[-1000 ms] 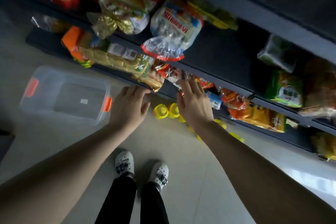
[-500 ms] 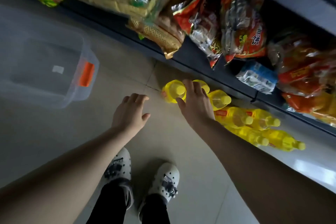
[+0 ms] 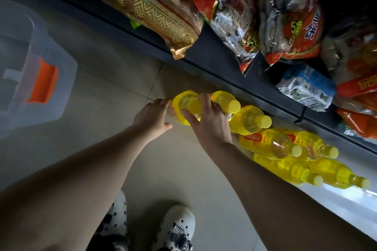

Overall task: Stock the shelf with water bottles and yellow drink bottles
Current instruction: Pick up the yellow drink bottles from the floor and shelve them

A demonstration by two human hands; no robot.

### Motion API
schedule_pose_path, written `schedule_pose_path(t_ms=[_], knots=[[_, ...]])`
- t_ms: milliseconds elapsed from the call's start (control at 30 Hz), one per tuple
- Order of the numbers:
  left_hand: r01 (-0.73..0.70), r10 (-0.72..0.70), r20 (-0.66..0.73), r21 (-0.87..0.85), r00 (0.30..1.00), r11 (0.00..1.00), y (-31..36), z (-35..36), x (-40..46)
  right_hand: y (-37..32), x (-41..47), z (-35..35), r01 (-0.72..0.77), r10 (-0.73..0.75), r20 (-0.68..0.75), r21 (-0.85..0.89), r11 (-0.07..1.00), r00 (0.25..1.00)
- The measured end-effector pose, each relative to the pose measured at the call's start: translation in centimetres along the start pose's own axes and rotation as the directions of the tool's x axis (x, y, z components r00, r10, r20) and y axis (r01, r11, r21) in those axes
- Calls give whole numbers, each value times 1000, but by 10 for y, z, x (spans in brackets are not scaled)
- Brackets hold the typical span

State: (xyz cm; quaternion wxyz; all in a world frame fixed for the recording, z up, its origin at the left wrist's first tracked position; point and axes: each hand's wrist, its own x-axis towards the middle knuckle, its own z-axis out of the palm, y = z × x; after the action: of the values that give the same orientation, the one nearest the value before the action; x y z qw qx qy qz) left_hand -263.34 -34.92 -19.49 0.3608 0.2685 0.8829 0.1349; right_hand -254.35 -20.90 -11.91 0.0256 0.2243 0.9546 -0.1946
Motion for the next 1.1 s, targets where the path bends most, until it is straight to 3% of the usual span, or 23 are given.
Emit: schedule_pose_path(t_ms=[300,633,867,967,1100], knots=[[25,-38,126,102,991,994,-4,-50,-42,-20,-3,-53,-52,42,75,130,990,996],[1,2,191,-15,982,1000,75,-223,-172,-115,-13,-292,64,-141,295,256,965,945],[-77,122,151,-274,981,959,150,-376,-283,-200,-26,-497,211,-256,154,257,943,954],[-96,140,78,-414,987,905,184,-432,-330,-238,-29,-583,229,-263,96,274,934,960],[-219,190,-110,-458,976,862,231,-507,-386,-285,-39,-687,250,-250,-40,298,921,968]])
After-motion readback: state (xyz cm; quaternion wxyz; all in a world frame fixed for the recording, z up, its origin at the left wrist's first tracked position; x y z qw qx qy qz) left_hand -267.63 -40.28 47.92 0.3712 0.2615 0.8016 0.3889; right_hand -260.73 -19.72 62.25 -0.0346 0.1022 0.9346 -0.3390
